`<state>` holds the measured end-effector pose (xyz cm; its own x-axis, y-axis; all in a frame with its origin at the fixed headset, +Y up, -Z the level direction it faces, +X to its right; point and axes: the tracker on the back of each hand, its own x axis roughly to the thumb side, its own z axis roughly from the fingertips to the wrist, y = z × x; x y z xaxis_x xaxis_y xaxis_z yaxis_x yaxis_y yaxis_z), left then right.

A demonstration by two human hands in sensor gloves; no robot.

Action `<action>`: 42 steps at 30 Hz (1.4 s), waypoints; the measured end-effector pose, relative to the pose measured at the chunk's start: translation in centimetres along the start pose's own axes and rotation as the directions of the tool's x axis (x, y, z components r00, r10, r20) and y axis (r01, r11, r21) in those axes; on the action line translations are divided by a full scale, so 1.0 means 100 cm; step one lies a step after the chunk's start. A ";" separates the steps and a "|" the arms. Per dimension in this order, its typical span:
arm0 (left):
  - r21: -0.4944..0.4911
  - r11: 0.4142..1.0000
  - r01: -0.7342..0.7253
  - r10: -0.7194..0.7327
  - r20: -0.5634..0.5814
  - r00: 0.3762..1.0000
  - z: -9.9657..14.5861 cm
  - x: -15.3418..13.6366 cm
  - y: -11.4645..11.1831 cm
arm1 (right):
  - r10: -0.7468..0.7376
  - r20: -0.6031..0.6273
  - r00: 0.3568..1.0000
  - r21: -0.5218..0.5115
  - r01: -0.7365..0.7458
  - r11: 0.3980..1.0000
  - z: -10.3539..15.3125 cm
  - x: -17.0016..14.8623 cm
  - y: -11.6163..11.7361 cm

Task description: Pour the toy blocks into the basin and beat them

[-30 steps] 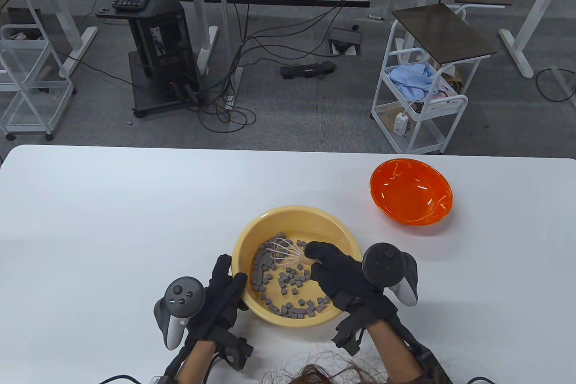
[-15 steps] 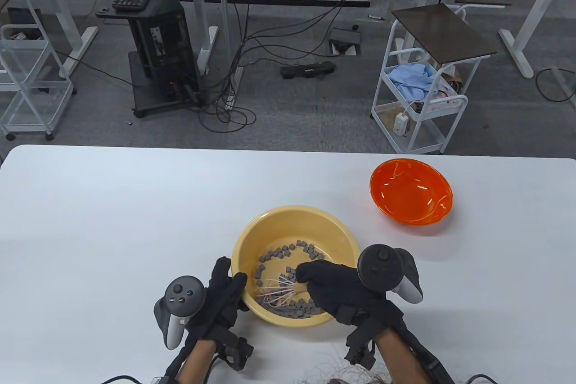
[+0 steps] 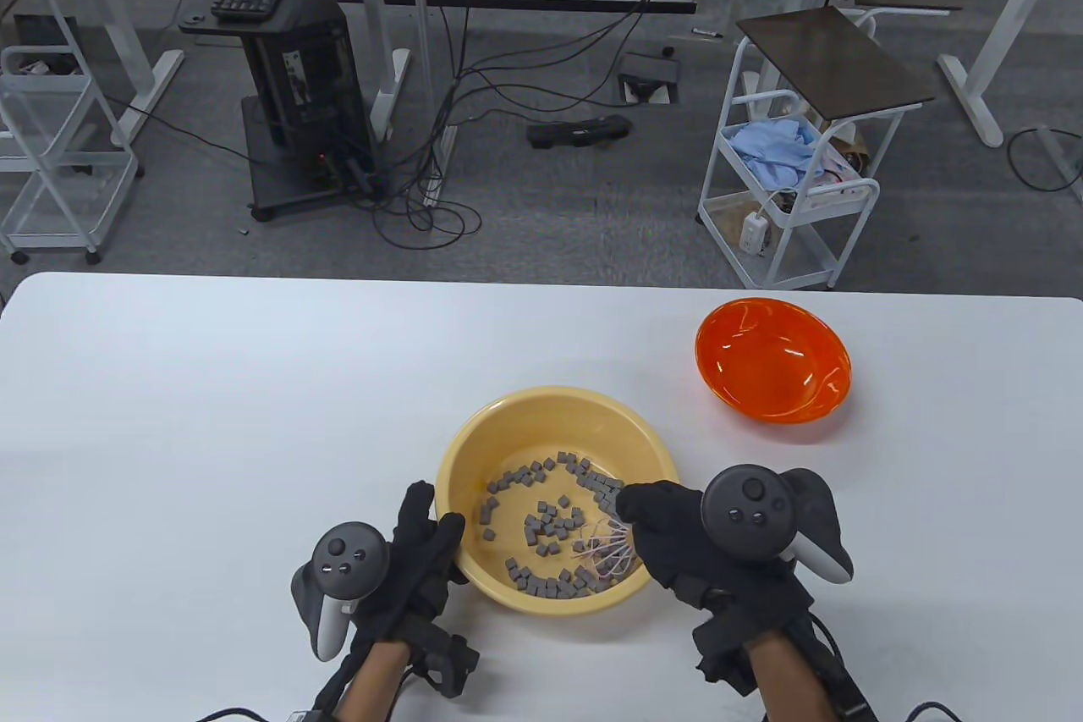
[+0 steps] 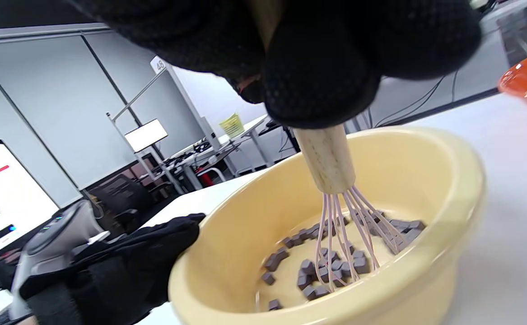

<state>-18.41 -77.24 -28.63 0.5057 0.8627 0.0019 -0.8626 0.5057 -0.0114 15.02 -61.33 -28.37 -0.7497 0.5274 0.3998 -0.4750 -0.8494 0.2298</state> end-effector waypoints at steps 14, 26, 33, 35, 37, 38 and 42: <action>-0.003 1.000 -0.027 0.027 0.004 1.000 0.001 -0.001 -0.001 | 0.060 -0.057 0.997 -0.065 -0.063 0.996 -0.017 -0.007 0.024; -0.005 0.999 -0.036 0.036 0.007 0.999 0.001 0.000 -0.001 | -0.126 0.063 0.990 0.000 0.126 0.992 -0.033 -0.003 0.057; -0.004 0.999 -0.039 0.039 0.007 0.999 0.002 0.000 0.000 | -0.300 0.113 0.947 0.152 0.282 0.947 -0.036 0.003 0.066; 0.012 0.999 -0.040 0.040 0.016 0.999 0.004 -0.001 -0.001 | -0.288 0.124 0.950 0.177 0.264 0.948 -0.034 0.007 0.061; 0.023 0.999 -0.031 0.030 0.021 0.999 0.005 0.000 -0.002 | -0.296 0.130 0.946 0.196 0.268 0.943 -0.032 0.008 0.057; 0.026 0.999 -0.027 0.027 0.024 0.999 0.005 0.000 -0.002 | -0.304 0.132 0.943 0.205 0.274 0.940 -0.031 0.009 0.055; 0.043 0.999 0.006 -0.007 0.040 0.999 0.007 0.003 -0.004 | -0.277 0.142 0.950 0.211 0.244 0.947 -0.025 0.008 0.042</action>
<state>-17.89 -77.21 -27.89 0.5112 0.8584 0.0420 -0.8594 0.5103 0.0315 11.20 -64.44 -29.32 -0.5153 0.7338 0.4427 -0.5355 -0.6790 0.5021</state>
